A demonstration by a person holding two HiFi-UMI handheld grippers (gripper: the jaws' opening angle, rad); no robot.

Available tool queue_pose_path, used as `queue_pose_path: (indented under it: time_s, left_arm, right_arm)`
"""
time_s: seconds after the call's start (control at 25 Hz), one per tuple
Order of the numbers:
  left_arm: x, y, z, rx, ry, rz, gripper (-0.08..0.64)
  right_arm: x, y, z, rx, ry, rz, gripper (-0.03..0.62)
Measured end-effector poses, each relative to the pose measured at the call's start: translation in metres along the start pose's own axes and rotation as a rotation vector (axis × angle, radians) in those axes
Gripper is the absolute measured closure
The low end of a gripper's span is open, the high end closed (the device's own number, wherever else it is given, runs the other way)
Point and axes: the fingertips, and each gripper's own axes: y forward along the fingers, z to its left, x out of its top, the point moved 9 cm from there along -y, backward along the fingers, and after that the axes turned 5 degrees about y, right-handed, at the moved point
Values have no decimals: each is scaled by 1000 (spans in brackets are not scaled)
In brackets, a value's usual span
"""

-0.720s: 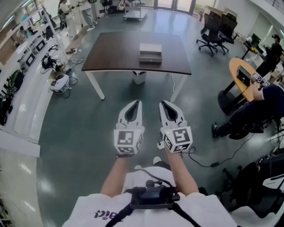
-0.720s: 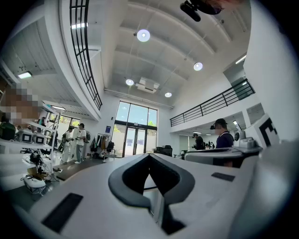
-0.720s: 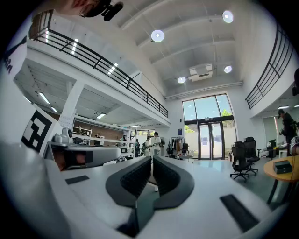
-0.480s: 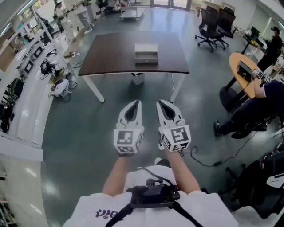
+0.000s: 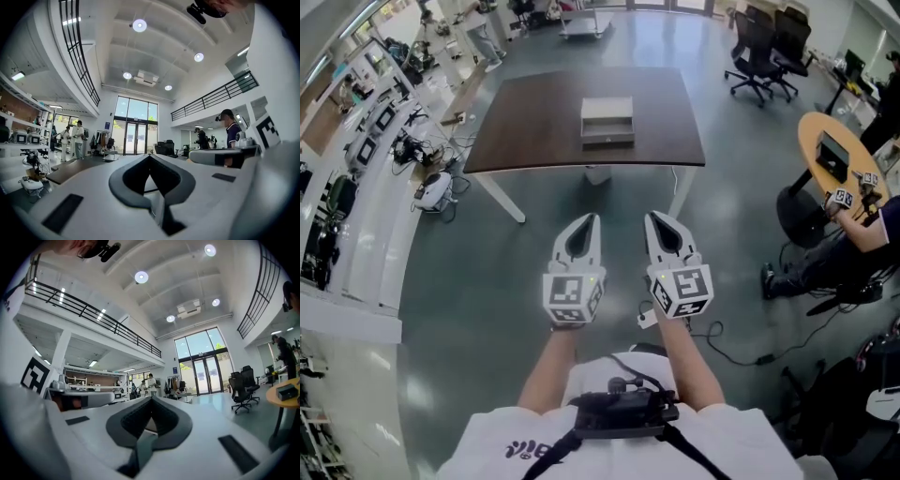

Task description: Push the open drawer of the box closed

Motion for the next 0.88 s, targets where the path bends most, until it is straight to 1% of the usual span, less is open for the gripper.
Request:
queue_pose_path:
  time_s: [0.2,0.36,0.48,0.6,0.72,0.88]
  left_arm:
    - [-14,29,0,39,-8,36,551]
    - [-26,53,7,33,-10,53,551]
    - [-33,77,25,-1,-24,59,551]
    - [-35,110,49,-52,-32,49,551]
    - [-30,147,74,-106,-26,37,551]
    - [-16,194,108,-168,-17,1,551]
  right_arm:
    - [-20,15,-47,-23,80,29,589]
    - [-38,39,-58,-19,116,56,589]
    - [-44,64,-53,-24,107,66,589]
    - [-45,101,-52,-40,111,44,589]
    - [-40,143,-55,-82,133,32,589]
    - [-23,192,-56,-138,107,-10,589]
